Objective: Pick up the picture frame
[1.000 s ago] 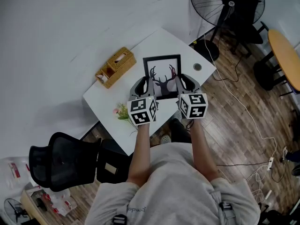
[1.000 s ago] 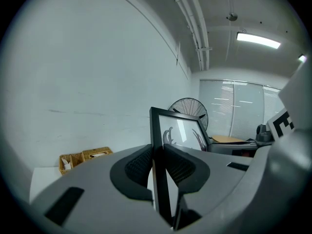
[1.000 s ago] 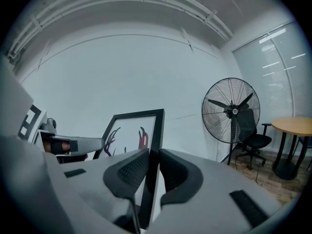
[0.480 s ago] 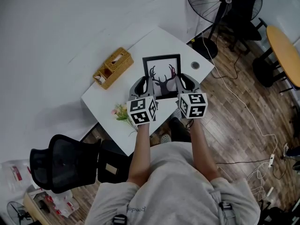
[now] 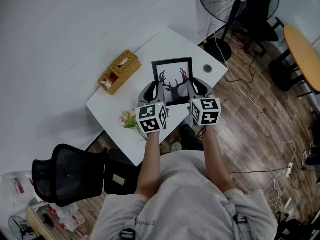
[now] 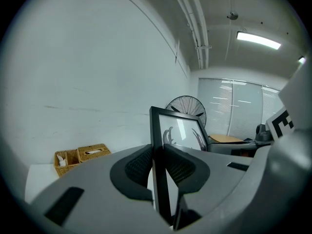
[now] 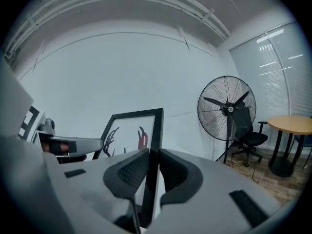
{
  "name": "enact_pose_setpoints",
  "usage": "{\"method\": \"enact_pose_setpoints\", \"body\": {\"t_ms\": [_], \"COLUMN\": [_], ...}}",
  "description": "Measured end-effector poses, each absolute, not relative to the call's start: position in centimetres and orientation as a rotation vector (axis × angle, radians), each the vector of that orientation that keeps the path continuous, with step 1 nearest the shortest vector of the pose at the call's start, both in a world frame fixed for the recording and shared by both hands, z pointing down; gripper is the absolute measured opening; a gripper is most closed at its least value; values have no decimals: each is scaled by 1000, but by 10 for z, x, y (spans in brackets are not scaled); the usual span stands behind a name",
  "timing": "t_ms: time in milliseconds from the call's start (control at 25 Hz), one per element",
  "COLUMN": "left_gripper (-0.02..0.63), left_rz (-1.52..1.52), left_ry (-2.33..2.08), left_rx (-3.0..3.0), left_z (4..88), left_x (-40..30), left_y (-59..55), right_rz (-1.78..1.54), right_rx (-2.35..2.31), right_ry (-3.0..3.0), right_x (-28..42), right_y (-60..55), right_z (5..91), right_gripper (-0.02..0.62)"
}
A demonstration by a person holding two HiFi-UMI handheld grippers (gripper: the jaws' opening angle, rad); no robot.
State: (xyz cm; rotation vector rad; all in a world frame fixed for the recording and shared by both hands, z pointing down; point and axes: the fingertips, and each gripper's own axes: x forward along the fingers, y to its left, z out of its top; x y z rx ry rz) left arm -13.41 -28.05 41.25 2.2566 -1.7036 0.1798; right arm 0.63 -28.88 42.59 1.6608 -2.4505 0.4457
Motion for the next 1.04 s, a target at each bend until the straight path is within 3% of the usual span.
{"method": "enact_pose_setpoints", "body": {"t_ms": [1040], "left_gripper": [87], "left_rz": [147], "left_ry": [-1651], "left_rx": [2306], "left_z": [406], "left_x": [-106], "left_y": [-277], "right_rz": [413], "right_rx": [1745], "right_ry": [-2420], "right_x": [36], "right_y": [-278], "right_z": [412], "right_gripper": [75]}}
